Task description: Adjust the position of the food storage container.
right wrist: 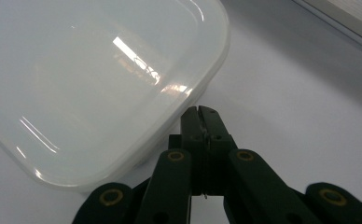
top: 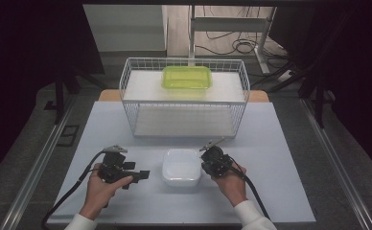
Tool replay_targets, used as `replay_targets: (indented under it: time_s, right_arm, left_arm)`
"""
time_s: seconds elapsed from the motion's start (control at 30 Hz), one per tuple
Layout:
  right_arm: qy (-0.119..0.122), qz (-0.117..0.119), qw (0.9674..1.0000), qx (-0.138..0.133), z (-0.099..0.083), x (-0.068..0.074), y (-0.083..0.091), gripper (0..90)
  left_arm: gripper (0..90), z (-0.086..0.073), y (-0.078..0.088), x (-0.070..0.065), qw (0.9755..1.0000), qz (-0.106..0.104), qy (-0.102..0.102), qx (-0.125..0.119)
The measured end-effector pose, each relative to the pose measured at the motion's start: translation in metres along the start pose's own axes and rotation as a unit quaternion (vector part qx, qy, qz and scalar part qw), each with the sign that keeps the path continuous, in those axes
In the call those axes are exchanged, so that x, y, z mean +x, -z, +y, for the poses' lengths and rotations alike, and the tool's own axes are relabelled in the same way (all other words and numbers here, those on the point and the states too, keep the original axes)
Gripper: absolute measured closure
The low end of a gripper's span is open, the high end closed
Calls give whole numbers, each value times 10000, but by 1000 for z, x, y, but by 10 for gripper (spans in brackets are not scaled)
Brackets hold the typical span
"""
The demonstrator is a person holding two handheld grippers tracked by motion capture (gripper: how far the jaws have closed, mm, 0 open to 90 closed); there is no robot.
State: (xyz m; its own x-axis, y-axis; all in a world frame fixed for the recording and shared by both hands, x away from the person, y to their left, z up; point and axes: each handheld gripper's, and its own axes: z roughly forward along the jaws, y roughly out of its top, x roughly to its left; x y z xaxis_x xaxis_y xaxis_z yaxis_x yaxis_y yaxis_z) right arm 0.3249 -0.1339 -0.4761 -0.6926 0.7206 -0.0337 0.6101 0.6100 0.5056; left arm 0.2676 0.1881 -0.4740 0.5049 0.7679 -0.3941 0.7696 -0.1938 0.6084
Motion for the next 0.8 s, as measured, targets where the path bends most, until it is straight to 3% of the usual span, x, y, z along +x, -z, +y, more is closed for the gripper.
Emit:
replay_targets:
  time_s: [0.23, 0.3, 0.37, 0.43, 0.53, 0.63, 0.8]
  right_arm:
    - [-267, -3, 9990, -348, -10, -13, 22, 887]
    - [-328, 31, 9982, -494, -15, -17, 28, 807]
    - [-527, 194, 9959, -703, -21, -22, 35, 635]
    - [-765, 316, 9926, -884, -26, -27, 42, 480]
    - [-1068, 679, 9859, -1098, -32, -35, 49, 350]
    - [-1049, 748, 9842, -1217, -36, -38, 52, 279]
    - [-1092, 966, 9807, -1306, -39, -40, 53, 270]
  left_arm:
    - [231, 0, 2, 1, 10000, 7, -2, -46]
    - [231, 1, 3, 1, 10000, 7, -6, -64]
    - [233, 0, 4, 0, 10000, 6, -4, -89]
    - [234, 0, 4, 0, 9999, 16, -12, -102]
    - [236, 0, 4, -1, 9999, 56, -29, -137]
    - [236, 0, 5, -1, 9998, 108, -28, -193]
    - [236, 0, 7, -1, 9996, 137, -31, -240]
